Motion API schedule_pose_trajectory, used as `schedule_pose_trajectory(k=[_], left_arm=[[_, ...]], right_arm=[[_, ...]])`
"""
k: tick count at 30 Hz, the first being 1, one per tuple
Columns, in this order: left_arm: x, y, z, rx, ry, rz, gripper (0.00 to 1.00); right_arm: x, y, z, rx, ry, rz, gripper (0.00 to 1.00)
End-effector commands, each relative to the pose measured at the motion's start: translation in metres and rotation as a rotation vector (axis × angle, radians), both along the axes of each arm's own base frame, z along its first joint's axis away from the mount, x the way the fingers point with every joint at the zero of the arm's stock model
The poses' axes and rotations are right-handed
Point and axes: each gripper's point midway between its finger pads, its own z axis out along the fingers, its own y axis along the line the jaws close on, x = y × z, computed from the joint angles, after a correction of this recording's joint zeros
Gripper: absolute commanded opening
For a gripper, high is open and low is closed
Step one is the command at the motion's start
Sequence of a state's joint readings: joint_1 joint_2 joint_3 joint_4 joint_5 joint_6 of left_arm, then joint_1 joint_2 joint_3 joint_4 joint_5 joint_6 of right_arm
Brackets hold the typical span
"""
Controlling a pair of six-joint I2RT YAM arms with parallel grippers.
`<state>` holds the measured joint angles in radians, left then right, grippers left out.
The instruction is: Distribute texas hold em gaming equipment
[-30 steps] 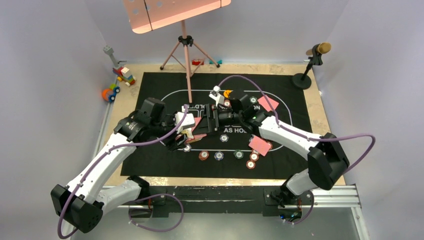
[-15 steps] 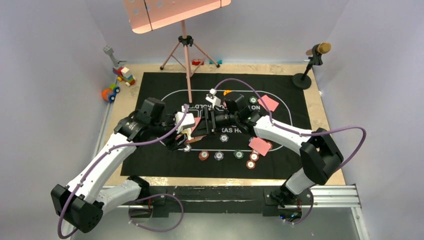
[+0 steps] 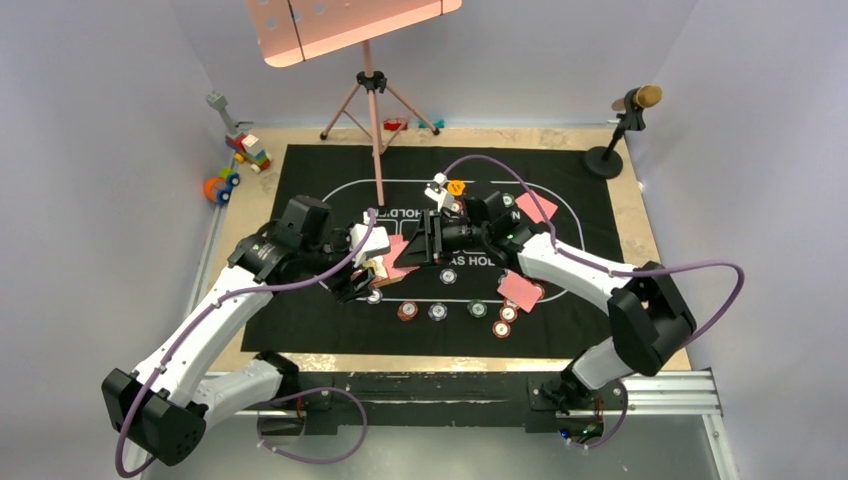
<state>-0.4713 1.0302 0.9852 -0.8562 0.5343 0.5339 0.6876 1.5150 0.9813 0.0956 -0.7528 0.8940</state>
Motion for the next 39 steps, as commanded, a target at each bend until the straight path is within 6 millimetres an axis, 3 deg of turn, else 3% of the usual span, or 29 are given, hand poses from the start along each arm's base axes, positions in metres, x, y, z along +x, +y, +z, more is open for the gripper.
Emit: schedule_pose_trajectory(k=[1,11,13,15,17,23,27,31,39], left_arm=[[0.003,-0.01,0.022,-0.071,-0.045,-0.021,0.09],[0.002,-0.009,0.021,-0.071,-0.044,-0.02,0.09],[0.002,-0.01,0.02,-0.07,-0.041,-0.02,0.09],[0.002,-0.01,0.021,-0.071,-0.043,-0.02,0.09],[0.002,-0.01,0.02,-0.071,-0.042,-0.021,0.09],[0.002,-0.01,0.02,-0.068,-0.039,-0.021,0.09],[0.002,-0.009,0.019,-0.065,-0.038,-0.022,0.09],[0.002,-0.009,0.018,-0.064,-0.036,-0.022,0.09],[0.003,-0.01,0.018,-0.064,-0.033,-0.023,0.09]], right_arm=[[0.003,-0.009,0.006,0.002,-0.032,-0.02,0.39],[0.009,-0.028,0.011,-0.022,-0.064,-0.059,0.36],[0.013,-0.034,0.016,-0.016,-0.08,-0.077,0.31],[0.014,-0.042,0.017,-0.028,-0.085,-0.094,0.15],[0.017,-0.047,0.02,-0.032,-0.095,-0.105,0.08],[0.022,-0.063,0.02,-0.059,-0.096,-0.137,0.02],[0.028,-0.085,0.019,-0.088,-0.103,-0.189,0.01],[0.037,-0.126,0.0,-0.156,-0.069,-0.307,0.0],[0.03,-0.218,-0.083,-0.355,0.129,-0.643,0.0]])
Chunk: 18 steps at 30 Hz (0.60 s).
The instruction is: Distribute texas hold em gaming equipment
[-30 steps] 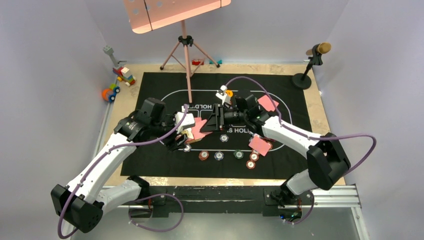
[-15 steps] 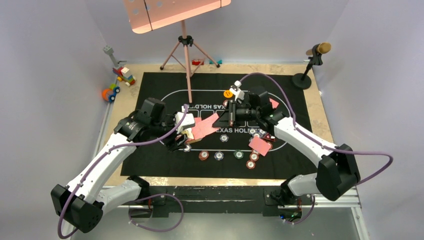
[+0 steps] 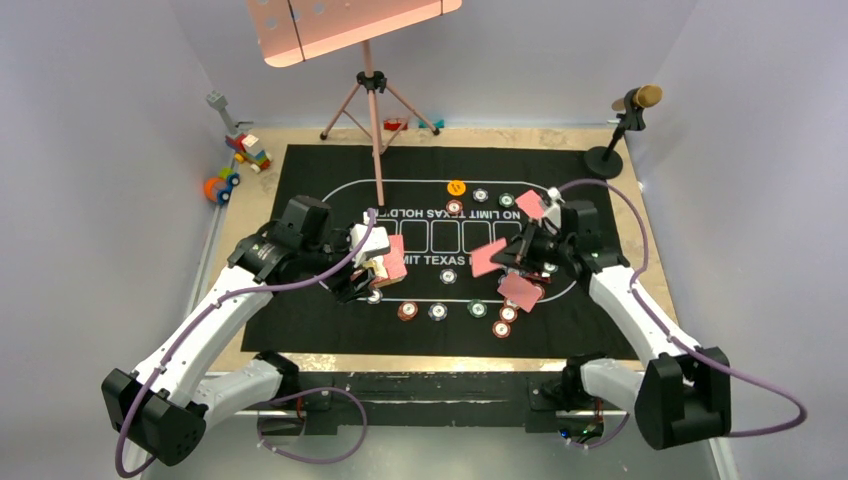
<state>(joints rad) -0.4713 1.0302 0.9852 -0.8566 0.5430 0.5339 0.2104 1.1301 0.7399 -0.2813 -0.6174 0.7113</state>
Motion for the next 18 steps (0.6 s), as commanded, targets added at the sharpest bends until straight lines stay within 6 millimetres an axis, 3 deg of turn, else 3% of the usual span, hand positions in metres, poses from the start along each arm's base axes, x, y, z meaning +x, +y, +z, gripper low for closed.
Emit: schedule_pose_trajectory(k=[1,7,10,18], left_arm=[[0.004,-0.009,0.018,-0.058,-0.037,-0.016,0.09],[0.004,-0.009,0.019,-0.06,-0.036,-0.019,0.09],[0.004,-0.009,0.019,-0.061,-0.035,-0.02,0.09],[0.002,-0.008,0.015,-0.055,-0.032,-0.022,0.1]], right_arm=[[-0.016,-0.047,-0.052,-0.113,0.138,-0.188,0.0],[-0.027,-0.085,-0.085,-0.2,0.227,-0.381,0.0],[-0.033,-0.097,-0.098,-0.233,0.267,-0.439,0.06],[-0.04,-0.114,-0.104,-0.286,0.31,-0.523,0.4]])
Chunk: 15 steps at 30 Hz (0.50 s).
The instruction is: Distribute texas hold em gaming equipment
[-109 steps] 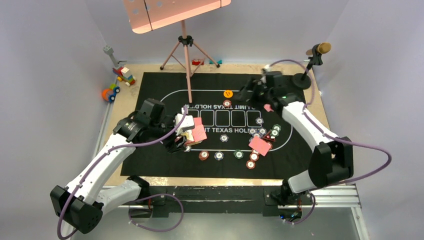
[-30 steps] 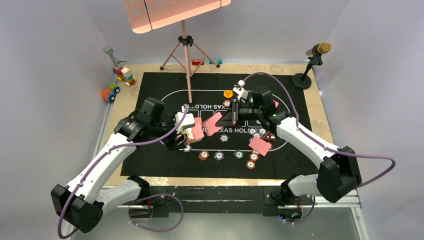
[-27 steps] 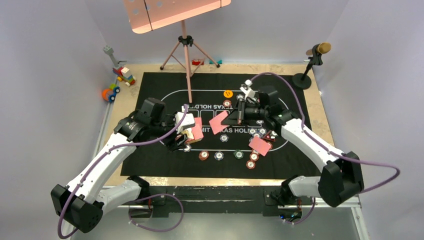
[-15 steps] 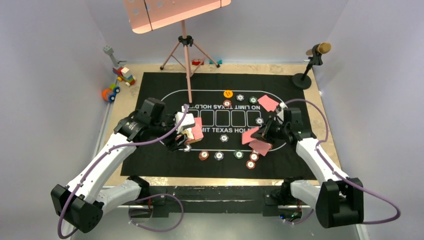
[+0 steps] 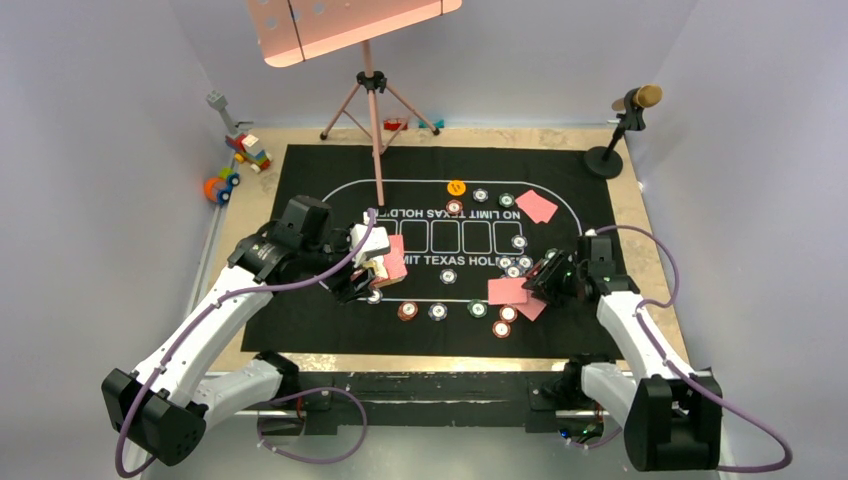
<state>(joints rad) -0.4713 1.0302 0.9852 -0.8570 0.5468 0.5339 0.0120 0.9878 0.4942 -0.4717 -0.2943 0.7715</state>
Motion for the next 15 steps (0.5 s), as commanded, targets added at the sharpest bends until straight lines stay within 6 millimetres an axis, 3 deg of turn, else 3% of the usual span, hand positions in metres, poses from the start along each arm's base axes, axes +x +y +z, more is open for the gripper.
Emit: schedule_pose_trajectory(k=[1,4,8,12,15], left_arm=[[0.003,-0.008,0.015,-0.053,-0.035,-0.019,0.09],[0.004,-0.009,0.016,-0.058,-0.034,-0.018,0.1],[0.005,-0.009,0.016,-0.056,-0.033,-0.019,0.1],[0.006,-0.011,0.015,-0.061,-0.028,-0.019,0.1],[0.008,-0.013,0.016,-0.067,-0.023,-0.014,0.1]], right_arm=[[-0.004,-0.013,-0.001,-0.05,0.022,-0.067,0.43],[-0.007,-0.014,0.003,-0.049,0.021,-0.078,0.49],[-0.009,-0.015,0.014,-0.052,0.002,-0.081,0.49],[-0.003,-0.007,0.037,-0.016,-0.087,-0.043,0.52],[0.008,0.012,0.063,0.066,-0.203,0.039,0.65]])
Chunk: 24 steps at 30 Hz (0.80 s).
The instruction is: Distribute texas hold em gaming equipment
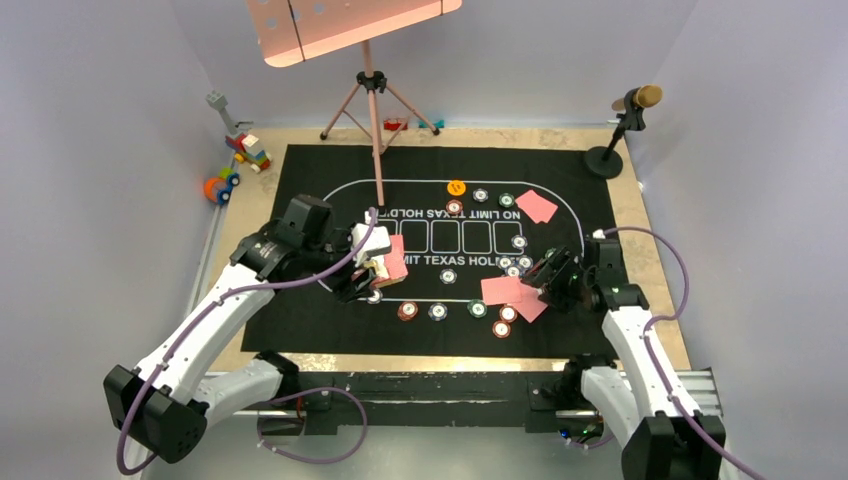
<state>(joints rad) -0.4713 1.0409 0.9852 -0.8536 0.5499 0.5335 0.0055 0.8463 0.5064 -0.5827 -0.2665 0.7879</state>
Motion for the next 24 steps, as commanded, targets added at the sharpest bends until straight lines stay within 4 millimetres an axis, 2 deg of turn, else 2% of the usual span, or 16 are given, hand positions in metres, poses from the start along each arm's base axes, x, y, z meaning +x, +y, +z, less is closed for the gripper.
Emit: schedule_pose_trajectory(k=[1,3,6,10,15,19,24], left_arm=[[0.008,-0.013,0.018,-0.07,-0.025,-0.011,0.1],[0.009,-0.014,0.017,-0.073,-0.015,-0.01,0.1],[0.012,-0.016,0.018,-0.077,-0.005,0.0,0.1],[0.014,-0.018,0.018,-0.087,-0.003,0.009,0.1],[0.012,-0.014,0.012,-0.067,-0.008,0.008,0.1],[0.013,-0.015,0.011,-0.07,-0.012,0.012,0.1],[0.018,-0.018,0.017,-0.088,-0.028,0.018,0.1]], right_arm=[[0.026,0.027,0.058,0.103,-0.226,0.125,0.7],[0.031,0.05,0.081,0.159,-0.309,0.23,0.79],[0.033,0.096,0.12,0.213,-0.407,0.405,0.87],[0.024,0.163,0.153,0.295,-0.456,0.64,0.92],[0.01,0.216,0.196,0.442,-0.556,0.846,0.95],[0.002,0.248,0.201,0.459,-0.547,0.945,0.96],[-0.001,0.277,0.173,0.446,-0.454,1.015,0.98]])
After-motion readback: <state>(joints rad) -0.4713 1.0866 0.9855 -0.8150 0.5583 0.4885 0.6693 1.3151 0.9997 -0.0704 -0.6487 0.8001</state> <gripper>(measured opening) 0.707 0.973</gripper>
